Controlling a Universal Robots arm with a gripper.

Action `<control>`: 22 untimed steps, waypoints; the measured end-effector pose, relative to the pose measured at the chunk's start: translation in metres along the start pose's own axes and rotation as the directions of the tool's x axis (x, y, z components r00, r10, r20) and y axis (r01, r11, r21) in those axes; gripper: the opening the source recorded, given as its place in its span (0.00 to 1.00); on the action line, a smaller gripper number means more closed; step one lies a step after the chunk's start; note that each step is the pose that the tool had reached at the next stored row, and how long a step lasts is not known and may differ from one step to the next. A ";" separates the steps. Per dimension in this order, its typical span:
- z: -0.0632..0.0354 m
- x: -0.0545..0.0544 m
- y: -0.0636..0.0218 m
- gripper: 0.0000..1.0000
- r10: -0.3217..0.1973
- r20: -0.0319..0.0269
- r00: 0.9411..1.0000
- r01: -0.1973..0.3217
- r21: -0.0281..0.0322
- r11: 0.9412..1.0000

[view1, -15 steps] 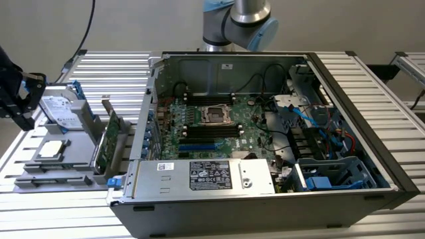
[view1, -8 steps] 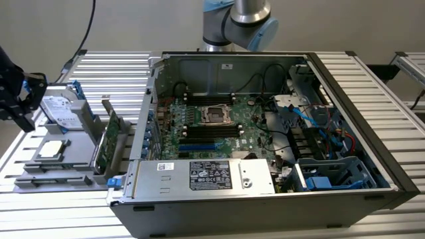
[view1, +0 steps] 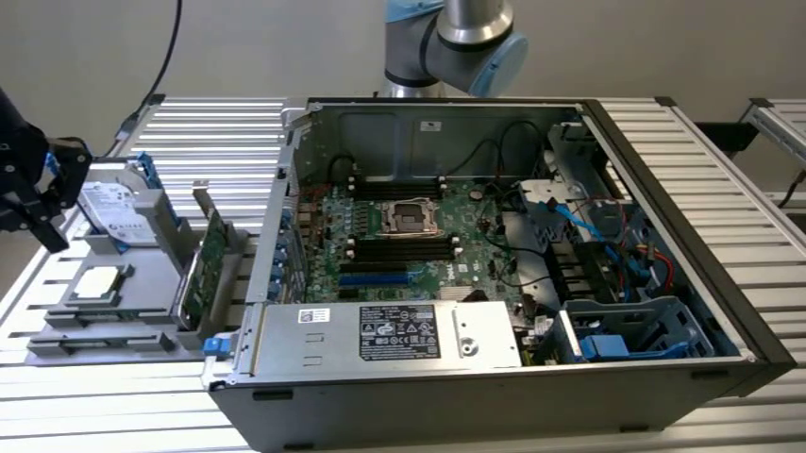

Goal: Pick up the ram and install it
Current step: 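Pick up the ram and move it above insertion slot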

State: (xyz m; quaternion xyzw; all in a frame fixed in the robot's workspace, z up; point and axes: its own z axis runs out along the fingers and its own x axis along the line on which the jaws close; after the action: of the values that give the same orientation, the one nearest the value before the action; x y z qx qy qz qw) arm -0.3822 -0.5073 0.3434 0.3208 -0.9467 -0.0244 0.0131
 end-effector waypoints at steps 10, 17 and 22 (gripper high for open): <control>0.0028 0.000 -0.0002 0.11 -0.181 -0.005 0.983 0.181 -0.004 0.983; 0.0046 0.000 -0.0003 0.11 -0.304 -0.011 0.953 0.303 -0.005 0.953; 0.0058 0.000 -0.0004 0.11 -0.390 -0.016 0.921 0.390 -0.007 0.921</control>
State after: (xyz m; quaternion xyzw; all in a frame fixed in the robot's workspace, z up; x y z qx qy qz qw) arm -0.3821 -0.5074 0.3376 0.5028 -0.8639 -0.0252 0.0166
